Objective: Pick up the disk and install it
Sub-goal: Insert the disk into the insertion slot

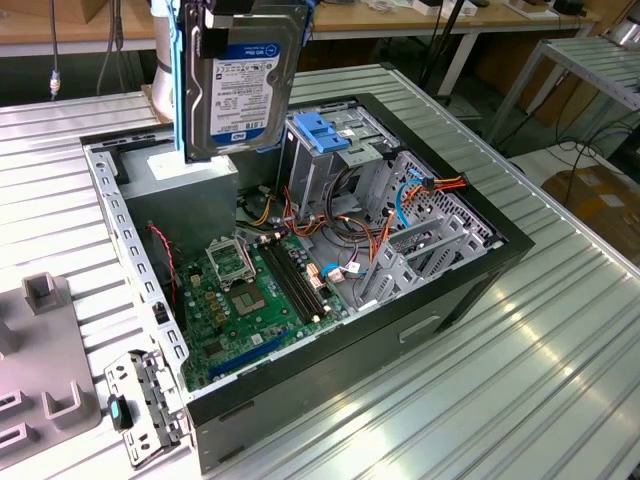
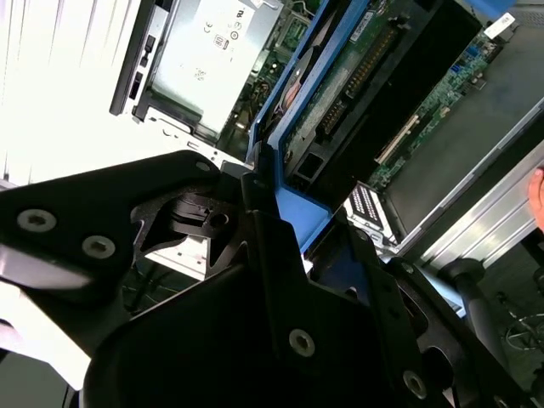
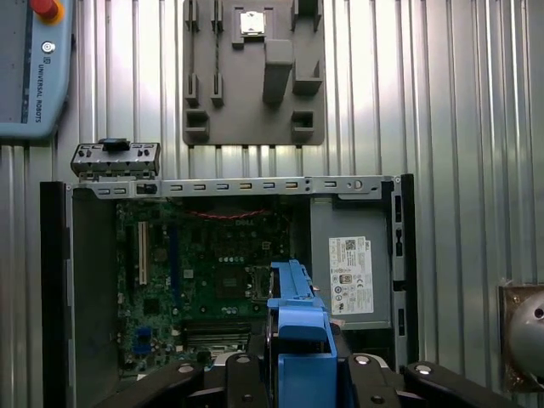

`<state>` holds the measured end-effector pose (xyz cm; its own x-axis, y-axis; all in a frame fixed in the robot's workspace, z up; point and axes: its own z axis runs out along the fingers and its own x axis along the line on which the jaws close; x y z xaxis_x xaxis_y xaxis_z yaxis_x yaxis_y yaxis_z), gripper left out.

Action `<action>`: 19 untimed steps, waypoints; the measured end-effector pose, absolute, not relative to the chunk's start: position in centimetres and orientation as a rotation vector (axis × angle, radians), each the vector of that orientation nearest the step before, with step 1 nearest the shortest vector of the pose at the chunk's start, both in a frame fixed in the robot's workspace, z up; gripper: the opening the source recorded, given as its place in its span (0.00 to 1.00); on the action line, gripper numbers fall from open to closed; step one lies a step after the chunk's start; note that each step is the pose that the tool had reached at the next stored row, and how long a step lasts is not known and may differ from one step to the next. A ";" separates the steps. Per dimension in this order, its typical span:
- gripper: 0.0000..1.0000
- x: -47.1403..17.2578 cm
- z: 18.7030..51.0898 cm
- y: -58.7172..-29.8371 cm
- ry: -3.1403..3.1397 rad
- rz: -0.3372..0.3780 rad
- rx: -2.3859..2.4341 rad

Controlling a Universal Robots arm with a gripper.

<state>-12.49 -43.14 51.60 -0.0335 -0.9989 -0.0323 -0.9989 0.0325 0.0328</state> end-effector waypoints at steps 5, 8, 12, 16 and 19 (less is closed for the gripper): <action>0.37 -12.5 51.6 -43.4 2.257 0.072 -2.184; 0.37 -12.5 51.6 -43.8 2.257 0.072 -2.184; 0.37 -12.5 51.6 -44.0 2.257 0.072 -2.184; 0.37 -12.5 51.5 -44.1 2.257 0.072 -2.184; 0.37 -12.5 51.5 -44.2 2.257 0.072 -2.184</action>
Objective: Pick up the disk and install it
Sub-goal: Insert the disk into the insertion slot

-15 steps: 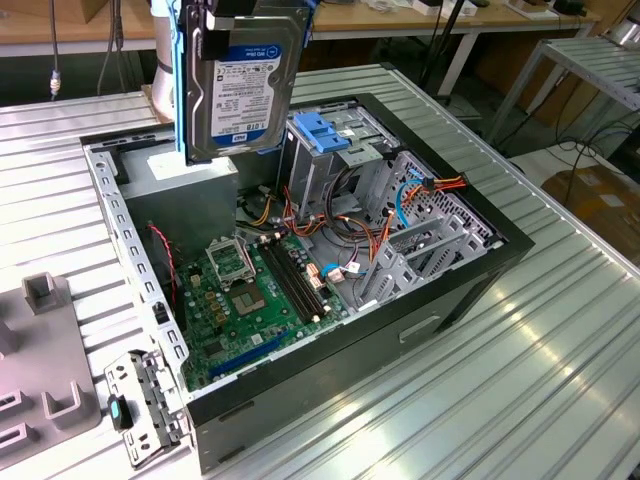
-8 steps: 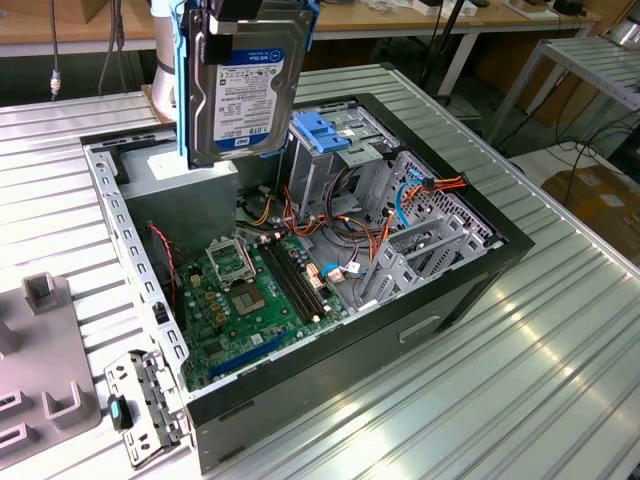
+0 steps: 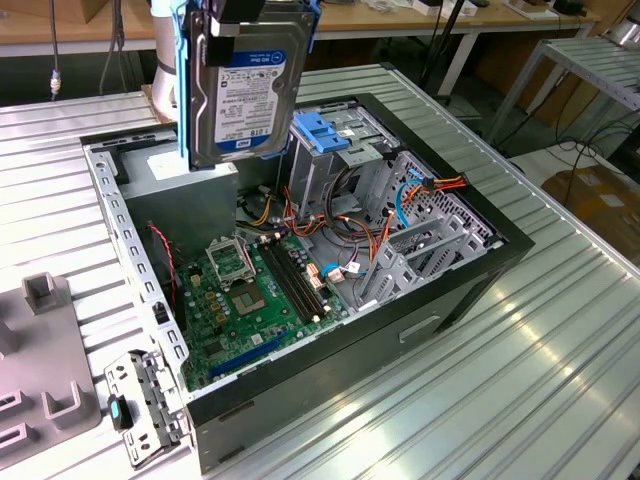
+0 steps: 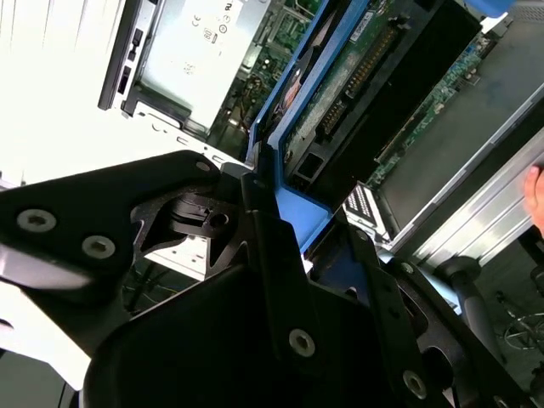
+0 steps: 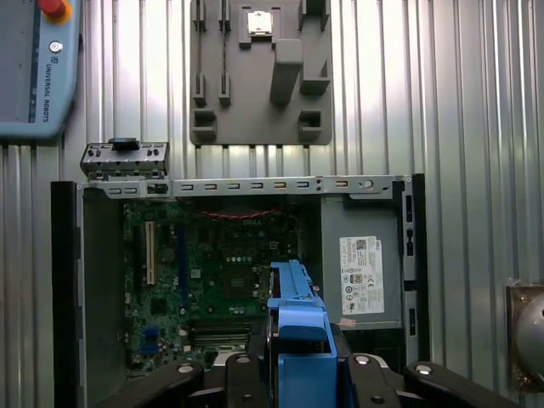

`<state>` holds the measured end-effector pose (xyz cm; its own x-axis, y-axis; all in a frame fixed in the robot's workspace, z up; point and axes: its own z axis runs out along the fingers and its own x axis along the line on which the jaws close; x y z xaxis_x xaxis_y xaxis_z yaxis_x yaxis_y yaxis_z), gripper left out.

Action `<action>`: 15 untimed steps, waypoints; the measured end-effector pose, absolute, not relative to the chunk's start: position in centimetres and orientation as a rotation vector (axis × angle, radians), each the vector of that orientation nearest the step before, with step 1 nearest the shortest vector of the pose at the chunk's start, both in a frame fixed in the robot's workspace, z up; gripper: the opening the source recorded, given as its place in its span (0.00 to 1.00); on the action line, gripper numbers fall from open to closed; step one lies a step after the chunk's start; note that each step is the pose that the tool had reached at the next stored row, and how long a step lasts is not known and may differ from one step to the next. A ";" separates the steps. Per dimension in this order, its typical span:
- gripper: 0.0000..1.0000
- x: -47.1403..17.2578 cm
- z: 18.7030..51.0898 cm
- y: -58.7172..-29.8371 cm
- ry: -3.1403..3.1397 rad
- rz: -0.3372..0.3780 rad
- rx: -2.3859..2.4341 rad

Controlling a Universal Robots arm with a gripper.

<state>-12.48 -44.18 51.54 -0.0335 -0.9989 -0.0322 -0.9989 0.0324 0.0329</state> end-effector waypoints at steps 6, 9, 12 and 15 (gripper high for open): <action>0.37 -12.5 51.5 -44.5 2.257 0.072 -2.184; 0.37 -12.5 51.5 -44.8 2.257 0.072 -2.184; 0.37 -12.5 51.5 -45.2 2.257 0.072 -2.184; 0.37 -12.5 51.5 -45.7 2.257 0.072 -2.184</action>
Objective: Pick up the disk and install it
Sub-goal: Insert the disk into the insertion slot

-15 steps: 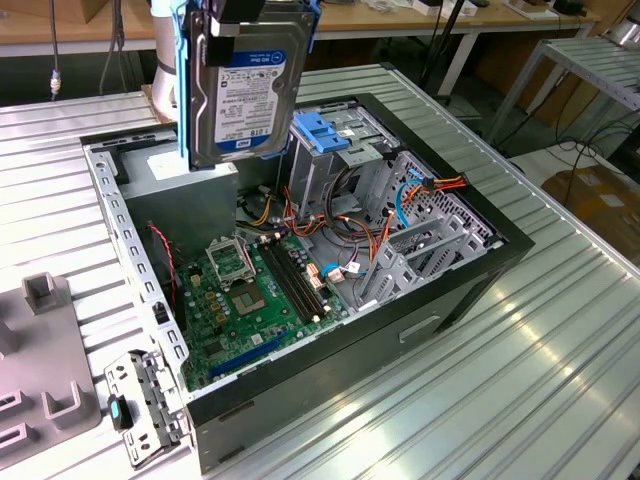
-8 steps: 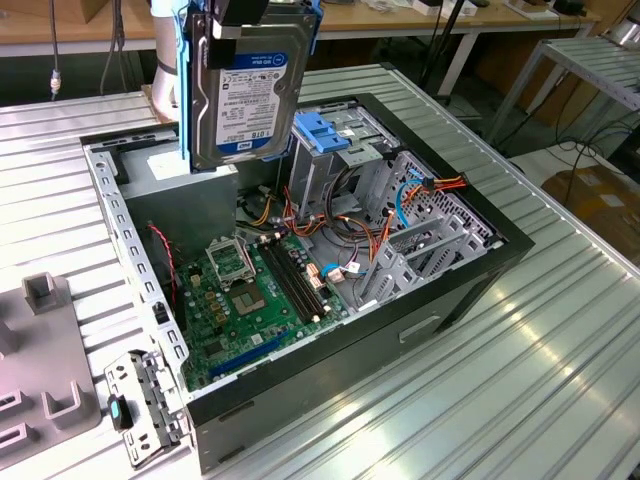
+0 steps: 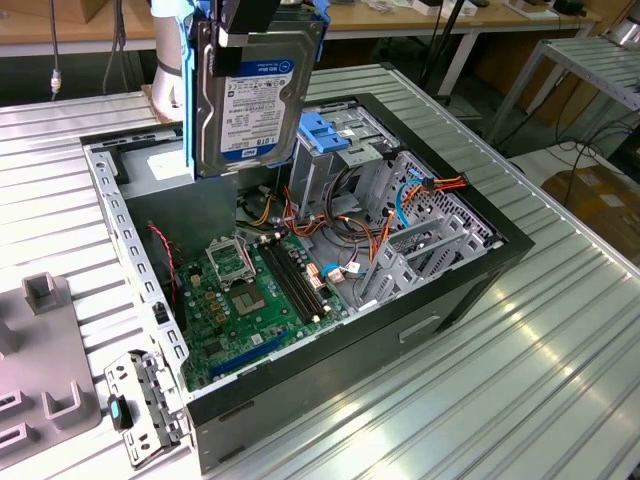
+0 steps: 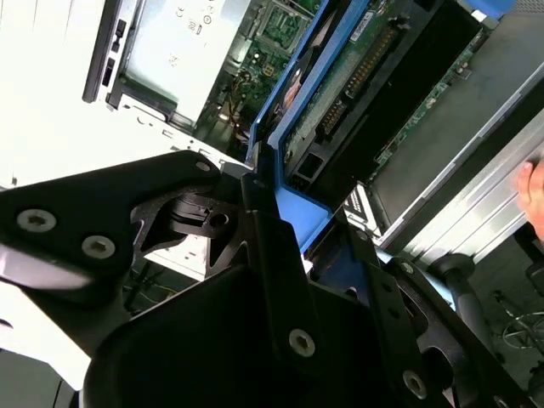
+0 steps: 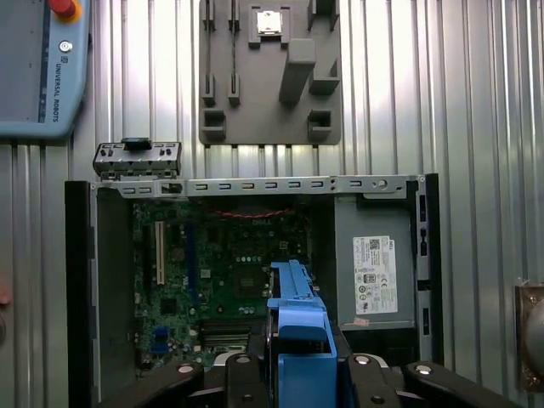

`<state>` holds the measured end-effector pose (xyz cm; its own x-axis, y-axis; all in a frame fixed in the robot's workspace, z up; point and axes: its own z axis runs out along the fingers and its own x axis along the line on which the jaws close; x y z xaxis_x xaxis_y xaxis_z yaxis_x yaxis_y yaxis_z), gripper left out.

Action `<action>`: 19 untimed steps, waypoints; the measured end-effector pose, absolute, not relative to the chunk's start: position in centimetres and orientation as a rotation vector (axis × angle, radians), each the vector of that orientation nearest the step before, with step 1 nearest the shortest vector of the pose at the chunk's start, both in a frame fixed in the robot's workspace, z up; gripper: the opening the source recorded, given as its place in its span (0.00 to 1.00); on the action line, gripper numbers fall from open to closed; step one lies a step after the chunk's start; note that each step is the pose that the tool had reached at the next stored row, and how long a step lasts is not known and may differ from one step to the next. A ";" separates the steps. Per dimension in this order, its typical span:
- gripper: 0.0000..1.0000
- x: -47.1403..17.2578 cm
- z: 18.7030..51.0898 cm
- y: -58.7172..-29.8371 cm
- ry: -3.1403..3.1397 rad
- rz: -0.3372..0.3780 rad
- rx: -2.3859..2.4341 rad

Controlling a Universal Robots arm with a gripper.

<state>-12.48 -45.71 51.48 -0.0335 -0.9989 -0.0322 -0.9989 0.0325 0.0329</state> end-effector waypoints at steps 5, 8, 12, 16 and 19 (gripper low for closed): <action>0.37 -12.5 51.4 -46.5 2.257 0.072 -2.184; 0.37 -12.4 51.4 -46.8 2.257 0.072 -2.184; 0.37 -12.4 51.4 -47.0 2.257 0.072 -2.184; 0.37 -12.4 51.3 -47.2 2.257 0.072 -2.184; 0.37 -12.4 51.3 -47.3 2.257 0.072 -2.184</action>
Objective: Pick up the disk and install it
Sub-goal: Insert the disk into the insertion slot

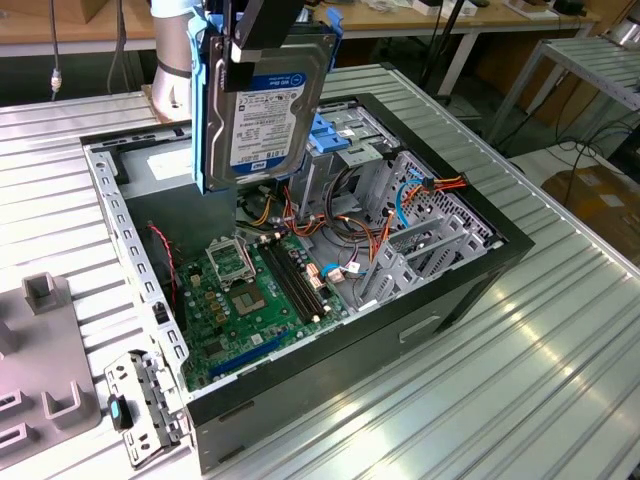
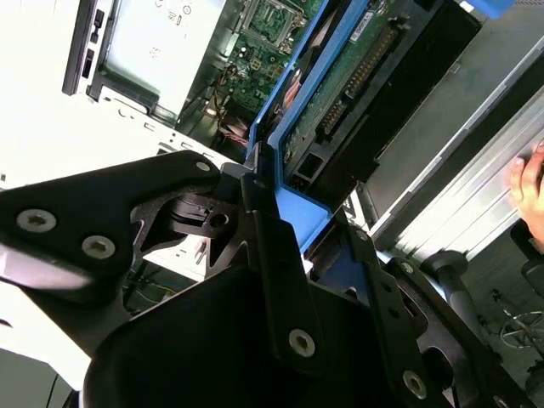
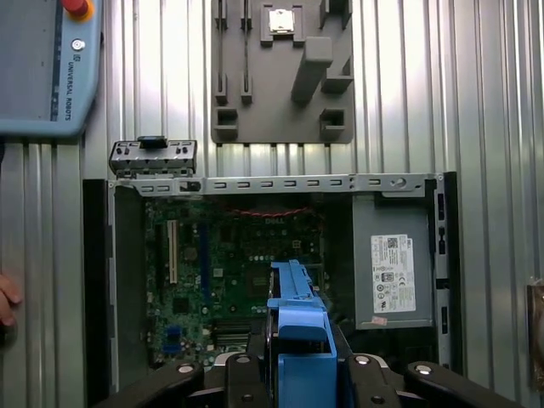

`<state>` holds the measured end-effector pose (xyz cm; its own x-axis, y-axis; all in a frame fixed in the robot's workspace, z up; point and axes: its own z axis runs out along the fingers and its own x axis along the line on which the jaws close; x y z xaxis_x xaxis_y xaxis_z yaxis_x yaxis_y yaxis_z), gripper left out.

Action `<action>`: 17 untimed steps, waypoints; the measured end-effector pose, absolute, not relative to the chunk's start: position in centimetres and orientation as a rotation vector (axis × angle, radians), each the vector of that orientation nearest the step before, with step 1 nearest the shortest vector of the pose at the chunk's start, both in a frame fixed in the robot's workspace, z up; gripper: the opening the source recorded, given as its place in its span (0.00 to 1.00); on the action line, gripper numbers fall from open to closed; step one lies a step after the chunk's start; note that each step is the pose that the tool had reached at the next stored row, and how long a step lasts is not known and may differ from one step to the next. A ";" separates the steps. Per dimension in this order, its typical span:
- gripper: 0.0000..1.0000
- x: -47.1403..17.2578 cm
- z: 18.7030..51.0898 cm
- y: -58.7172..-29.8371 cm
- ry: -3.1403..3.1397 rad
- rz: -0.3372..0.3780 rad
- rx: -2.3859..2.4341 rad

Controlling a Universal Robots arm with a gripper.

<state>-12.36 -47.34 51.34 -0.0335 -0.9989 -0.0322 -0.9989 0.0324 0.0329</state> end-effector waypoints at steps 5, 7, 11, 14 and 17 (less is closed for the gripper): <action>0.37 -12.3 51.3 -47.6 2.257 0.072 -2.184; 0.37 -12.3 51.3 -47.8 2.257 0.072 -2.184; 0.37 -12.3 51.3 -48.0 2.257 0.072 -2.184; 0.37 -12.2 51.2 -48.5 2.257 0.072 -2.184; 0.37 -11.6 51.0 -50.9 2.257 0.072 -2.184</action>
<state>-11.60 -50.93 51.04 -0.0335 -0.9989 -0.0322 -0.9989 0.0324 0.0328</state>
